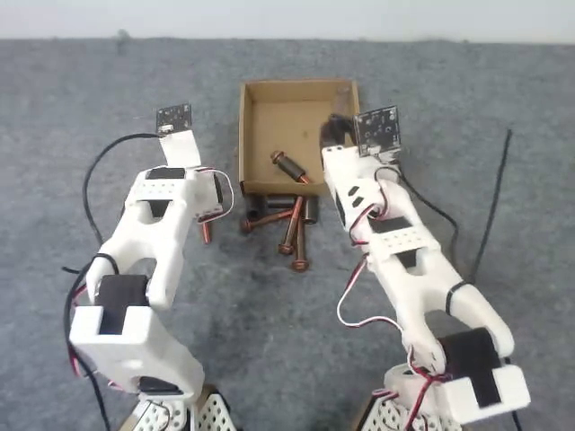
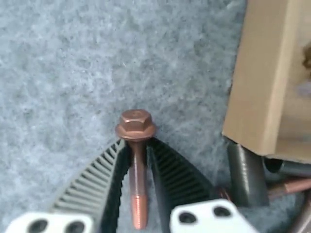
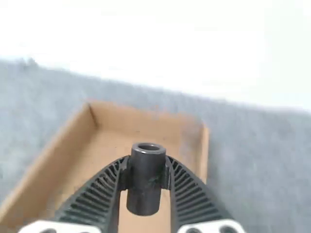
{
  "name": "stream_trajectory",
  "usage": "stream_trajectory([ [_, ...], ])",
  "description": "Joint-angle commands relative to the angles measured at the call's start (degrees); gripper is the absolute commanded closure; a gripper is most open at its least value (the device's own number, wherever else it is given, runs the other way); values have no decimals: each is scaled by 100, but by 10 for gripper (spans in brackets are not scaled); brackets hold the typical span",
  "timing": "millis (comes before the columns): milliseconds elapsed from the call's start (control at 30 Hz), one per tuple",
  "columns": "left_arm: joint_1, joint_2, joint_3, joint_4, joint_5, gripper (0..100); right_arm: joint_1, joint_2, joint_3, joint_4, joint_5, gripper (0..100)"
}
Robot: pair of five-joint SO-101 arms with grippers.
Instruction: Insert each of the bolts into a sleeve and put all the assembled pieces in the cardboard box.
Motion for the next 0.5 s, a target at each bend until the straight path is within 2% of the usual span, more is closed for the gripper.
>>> stream_trajectory([
  [0, 35, -448, -57, -149, -70, 989, -92, 611, -70, -1727, 35, 986],
  [167, 35, -448, -57, -149, -70, 989, -57, 1692, -35, -3424, 79, 987],
  [467, 35, -448, -75, -158, -70, 989, -198, 1429, 1389, -4690, 79, 989],
])
